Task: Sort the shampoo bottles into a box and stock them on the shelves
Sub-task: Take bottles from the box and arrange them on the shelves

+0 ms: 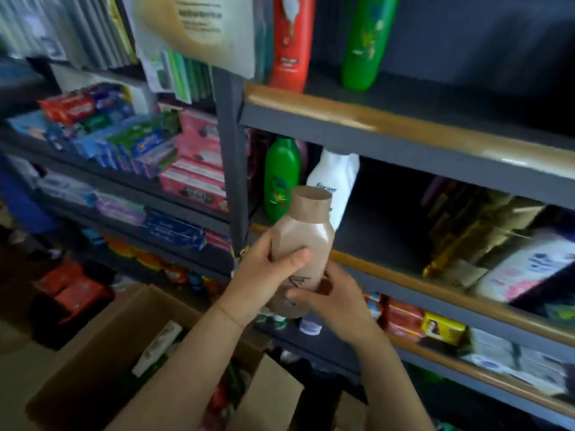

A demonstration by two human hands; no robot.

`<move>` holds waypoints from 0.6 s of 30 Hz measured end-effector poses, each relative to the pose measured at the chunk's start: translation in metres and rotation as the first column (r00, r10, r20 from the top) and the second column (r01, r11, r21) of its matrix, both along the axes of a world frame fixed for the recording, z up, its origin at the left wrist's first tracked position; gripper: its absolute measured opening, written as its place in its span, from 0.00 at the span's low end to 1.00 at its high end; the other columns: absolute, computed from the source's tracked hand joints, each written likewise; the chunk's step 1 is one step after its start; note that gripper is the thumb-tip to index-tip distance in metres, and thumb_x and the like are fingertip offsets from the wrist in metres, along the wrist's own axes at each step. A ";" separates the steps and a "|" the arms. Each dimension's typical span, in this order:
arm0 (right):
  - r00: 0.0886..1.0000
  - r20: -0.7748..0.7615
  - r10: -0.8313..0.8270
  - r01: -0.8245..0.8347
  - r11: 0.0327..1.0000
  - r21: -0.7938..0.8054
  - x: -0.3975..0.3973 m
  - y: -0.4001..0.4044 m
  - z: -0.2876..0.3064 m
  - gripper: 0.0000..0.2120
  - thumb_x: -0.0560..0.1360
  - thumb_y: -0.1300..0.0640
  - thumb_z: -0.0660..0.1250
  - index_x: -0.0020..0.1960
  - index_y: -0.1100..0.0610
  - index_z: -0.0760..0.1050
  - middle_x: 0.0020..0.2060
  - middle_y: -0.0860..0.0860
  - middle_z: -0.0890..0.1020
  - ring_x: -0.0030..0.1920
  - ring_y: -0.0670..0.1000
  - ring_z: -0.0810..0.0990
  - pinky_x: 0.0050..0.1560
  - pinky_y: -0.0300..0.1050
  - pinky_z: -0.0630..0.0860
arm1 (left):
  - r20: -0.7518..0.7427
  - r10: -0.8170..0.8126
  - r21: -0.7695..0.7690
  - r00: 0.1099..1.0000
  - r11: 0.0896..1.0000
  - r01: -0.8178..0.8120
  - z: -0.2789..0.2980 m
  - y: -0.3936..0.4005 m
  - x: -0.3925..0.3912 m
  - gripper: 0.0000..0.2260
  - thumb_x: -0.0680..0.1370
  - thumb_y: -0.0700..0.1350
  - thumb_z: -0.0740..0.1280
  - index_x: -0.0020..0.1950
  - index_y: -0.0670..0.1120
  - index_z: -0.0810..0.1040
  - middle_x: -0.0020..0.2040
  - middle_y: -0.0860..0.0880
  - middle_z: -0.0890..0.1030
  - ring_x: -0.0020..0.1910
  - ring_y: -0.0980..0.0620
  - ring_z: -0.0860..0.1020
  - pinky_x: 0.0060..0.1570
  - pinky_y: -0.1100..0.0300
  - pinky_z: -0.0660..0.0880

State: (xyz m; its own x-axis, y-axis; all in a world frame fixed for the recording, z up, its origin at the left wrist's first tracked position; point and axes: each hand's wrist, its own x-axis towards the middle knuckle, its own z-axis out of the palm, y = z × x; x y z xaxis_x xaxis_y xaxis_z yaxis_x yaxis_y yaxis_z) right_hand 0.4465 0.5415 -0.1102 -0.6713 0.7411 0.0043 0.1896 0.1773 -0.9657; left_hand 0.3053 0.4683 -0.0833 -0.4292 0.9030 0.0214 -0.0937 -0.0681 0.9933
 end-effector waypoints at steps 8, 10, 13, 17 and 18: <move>0.951 -0.140 -0.276 0.294 0.947 0.126 0.056 0.051 0.022 0.20 0.69 0.55 0.79 0.57 0.47 0.77 0.49 0.43 0.85 0.51 0.42 0.83 0.48 0.40 0.80 | -0.132 -0.122 -0.100 0.984 0.989 0.109 0.017 0.058 0.038 0.08 0.83 0.53 0.61 0.59 0.61 0.77 0.53 0.66 0.82 0.57 0.66 0.78 0.54 0.68 0.75; 0.938 -0.143 -0.316 0.339 0.922 0.185 0.062 0.064 0.025 0.20 0.69 0.54 0.79 0.57 0.46 0.75 0.49 0.43 0.84 0.50 0.41 0.82 0.47 0.38 0.79 | -0.137 -0.130 -0.101 0.982 0.988 0.117 0.013 0.069 0.049 0.09 0.83 0.48 0.62 0.60 0.59 0.77 0.54 0.63 0.82 0.57 0.63 0.79 0.56 0.63 0.77; 0.928 -0.109 -0.356 0.372 0.884 0.282 0.064 0.085 0.023 0.21 0.70 0.53 0.78 0.57 0.45 0.73 0.49 0.42 0.82 0.50 0.40 0.80 0.47 0.34 0.77 | -0.181 -0.110 -0.084 0.977 0.992 0.096 0.007 0.084 0.059 0.11 0.82 0.47 0.64 0.61 0.61 0.76 0.59 0.58 0.81 0.59 0.59 0.79 0.58 0.55 0.78; 0.928 -0.004 -0.373 0.357 0.883 0.305 0.058 0.113 0.011 0.25 0.70 0.53 0.78 0.64 0.52 0.73 0.52 0.45 0.82 0.53 0.44 0.78 0.49 0.32 0.73 | -0.208 -0.049 -0.099 0.977 0.995 0.029 0.007 0.104 0.062 0.11 0.82 0.46 0.64 0.56 0.65 0.73 0.59 0.53 0.80 0.57 0.52 0.80 0.59 0.48 0.79; 0.927 0.030 -0.374 0.350 0.891 0.289 0.057 0.118 0.008 0.25 0.70 0.53 0.78 0.64 0.53 0.74 0.51 0.45 0.81 0.52 0.45 0.79 0.47 0.32 0.73 | -0.214 -0.049 -0.109 0.976 0.994 0.026 0.006 0.108 0.062 0.11 0.82 0.46 0.64 0.56 0.65 0.73 0.59 0.53 0.80 0.57 0.52 0.80 0.59 0.47 0.78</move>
State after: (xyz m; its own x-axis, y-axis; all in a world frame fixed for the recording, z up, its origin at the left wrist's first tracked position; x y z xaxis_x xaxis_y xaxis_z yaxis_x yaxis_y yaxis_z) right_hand 0.5033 0.6599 -0.1022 -0.3632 0.9103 0.1986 0.3680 0.3360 -0.8670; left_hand 0.3669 0.5764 -0.0777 -0.3904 0.9205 0.0138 0.1234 0.0375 0.9917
